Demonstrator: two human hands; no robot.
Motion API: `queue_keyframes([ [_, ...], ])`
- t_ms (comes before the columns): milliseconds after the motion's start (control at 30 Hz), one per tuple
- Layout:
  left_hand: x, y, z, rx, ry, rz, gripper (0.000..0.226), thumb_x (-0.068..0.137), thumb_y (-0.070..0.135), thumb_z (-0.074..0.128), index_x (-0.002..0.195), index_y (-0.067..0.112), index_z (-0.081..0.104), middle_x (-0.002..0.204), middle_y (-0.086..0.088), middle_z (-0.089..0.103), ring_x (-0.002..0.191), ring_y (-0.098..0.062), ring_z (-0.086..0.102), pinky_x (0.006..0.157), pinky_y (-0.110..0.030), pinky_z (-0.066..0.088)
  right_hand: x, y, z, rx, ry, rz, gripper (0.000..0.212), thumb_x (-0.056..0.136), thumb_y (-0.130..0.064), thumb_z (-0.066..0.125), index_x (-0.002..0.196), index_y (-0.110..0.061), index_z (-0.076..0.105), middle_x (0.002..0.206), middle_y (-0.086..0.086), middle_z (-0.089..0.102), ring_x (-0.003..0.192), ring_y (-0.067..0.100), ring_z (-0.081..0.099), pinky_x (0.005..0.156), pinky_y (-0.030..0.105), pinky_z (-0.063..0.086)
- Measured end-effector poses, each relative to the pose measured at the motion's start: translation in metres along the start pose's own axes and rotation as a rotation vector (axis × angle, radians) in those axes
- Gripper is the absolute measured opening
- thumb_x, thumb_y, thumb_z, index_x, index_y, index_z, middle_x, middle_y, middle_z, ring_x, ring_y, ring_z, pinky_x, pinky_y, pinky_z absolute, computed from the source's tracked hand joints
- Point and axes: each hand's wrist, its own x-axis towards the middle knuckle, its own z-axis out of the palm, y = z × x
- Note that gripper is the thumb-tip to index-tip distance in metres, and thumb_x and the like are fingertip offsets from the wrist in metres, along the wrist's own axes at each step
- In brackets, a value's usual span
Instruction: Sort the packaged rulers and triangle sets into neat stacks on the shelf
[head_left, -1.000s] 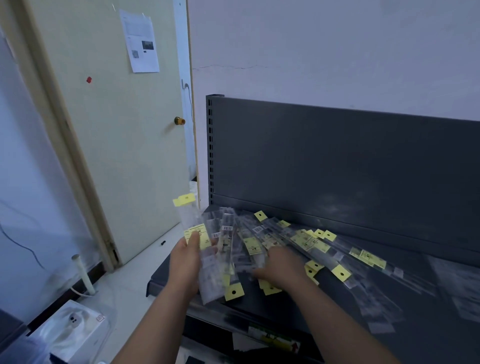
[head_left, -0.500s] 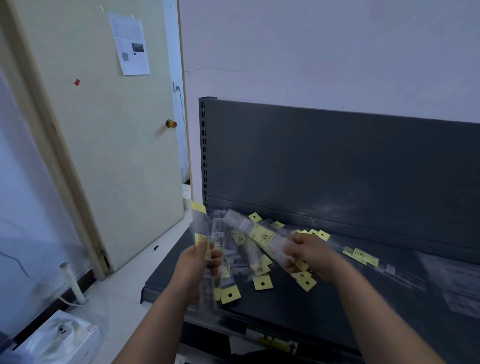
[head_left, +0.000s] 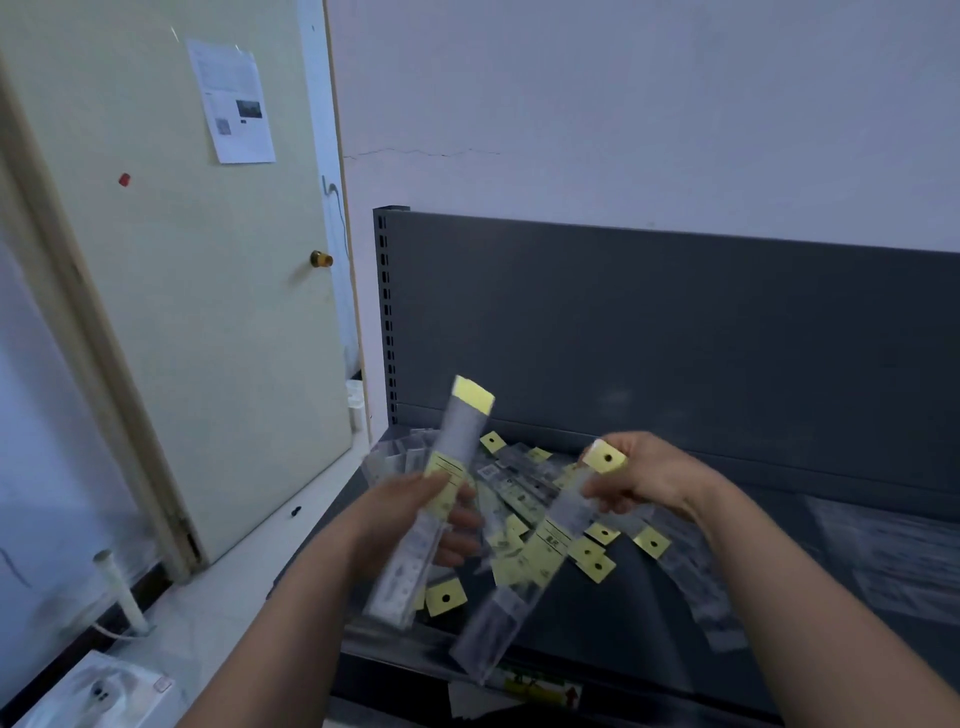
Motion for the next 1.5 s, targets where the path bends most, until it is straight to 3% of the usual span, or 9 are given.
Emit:
queue_keyframes([
  [233,0.002,-0.017,0.002,0.43,0.053,0.119,0.038,0.101,0.038,0.042,0.114,0.01,0.065,0.115,-0.009,0.07,0.112,-0.028,0.062,0.103,-0.046,0.044,0.02,-0.012,0.042,0.159,0.053,-0.107,0.013,0.081,0.0,0.071,0.088,-0.004,0.06,0.071,0.01,0.064,0.061,0.016,0.061,0.065,0.029,0.054],
  [333,-0.005,-0.017,-0.002,0.18,0.017,0.012,0.037,0.099,0.031,0.047,0.115,0.001,0.061,0.109,-0.019,0.07,0.1,-0.034,0.067,0.088,-0.044,0.054,0.032,-0.015,0.059,0.229,0.083,-0.116,0.019,0.08,0.003,0.071,0.097,0.0,0.063,0.072,0.011,0.065,0.057,0.015,0.058,0.059,0.028,0.05],
  [533,-0.026,-0.02,-0.027,-0.035,0.01,-0.052,0.041,0.087,0.028,0.058,0.113,-0.004,0.065,0.112,-0.027,0.066,0.096,-0.038,0.066,0.096,-0.052,0.046,0.049,-0.019,0.087,0.352,-0.056,-0.109,0.01,0.085,0.003,0.065,0.092,-0.004,0.063,0.063,0.003,0.056,0.049,0.009,0.044,0.049,0.022,0.04],
  [767,-0.032,-0.036,-0.031,-0.16,-0.04,-0.043,0.044,0.101,0.029,0.041,0.127,-0.006,0.049,0.112,-0.03,0.064,0.094,-0.039,0.066,0.082,-0.049,0.055,0.058,-0.034,0.124,0.284,0.008,-0.152,0.01,0.085,0.003,0.065,0.084,-0.005,0.059,0.069,0.009,0.059,0.051,0.011,0.051,0.052,0.024,0.048],
  [867,-0.033,-0.042,-0.035,-0.097,0.128,0.029,0.031,0.099,0.023,0.049,0.114,-0.003,0.055,0.088,-0.018,0.067,0.065,-0.025,0.06,0.057,-0.035,0.054,0.062,-0.033,0.144,0.273,0.029,-0.162,0.01,0.091,-0.003,0.059,0.1,-0.005,0.054,0.087,0.013,0.063,0.066,0.016,0.062,0.061,0.028,0.053],
  [967,-0.035,-0.045,-0.048,0.027,0.376,0.085,0.016,0.095,0.012,0.057,0.101,-0.002,0.057,0.076,-0.013,0.059,0.054,-0.017,0.049,0.049,-0.028,0.045,0.069,-0.021,0.152,-0.255,0.07,-0.238,0.026,0.095,-0.02,0.056,0.121,-0.018,0.056,0.111,0.0,0.058,0.101,0.018,0.059,0.079,0.028,0.046],
  [1133,-0.027,-0.049,-0.047,0.212,0.537,0.026,0.013,0.077,-0.003,0.073,0.081,-0.003,0.061,0.067,-0.019,0.061,0.046,-0.02,0.055,0.043,-0.025,0.044,0.064,-0.003,0.168,-0.763,-0.113,-0.332,0.028,0.095,-0.012,0.044,0.112,-0.01,0.066,0.119,0.007,0.06,0.11,0.025,0.055,0.091,0.036,0.046],
  [1367,-0.007,-0.048,-0.034,0.588,0.537,-0.121,0.033,0.066,0.015,0.085,0.088,0.007,0.063,0.08,-0.007,0.068,0.062,-0.02,0.063,0.048,-0.026,0.049,0.055,0.009,0.17,-0.671,-0.111,-0.319,0.044,0.097,-0.006,0.037,0.135,-0.02,0.053,0.137,0.004,0.042,0.128,0.022,0.037,0.107,0.031,0.034],
  [1500,-0.02,-0.046,-0.044,0.403,0.52,-0.041,0.014,0.078,0.005,0.068,0.09,0.002,0.062,0.063,-0.008,0.06,0.047,-0.017,0.05,0.045,-0.024,0.041,0.055,0.006,0.152,-0.518,-0.025,-0.34,0.045,0.099,-0.007,0.038,0.141,-0.021,0.044,0.147,0.001,0.038,0.135,0.018,0.037,0.106,0.024,0.029],
])
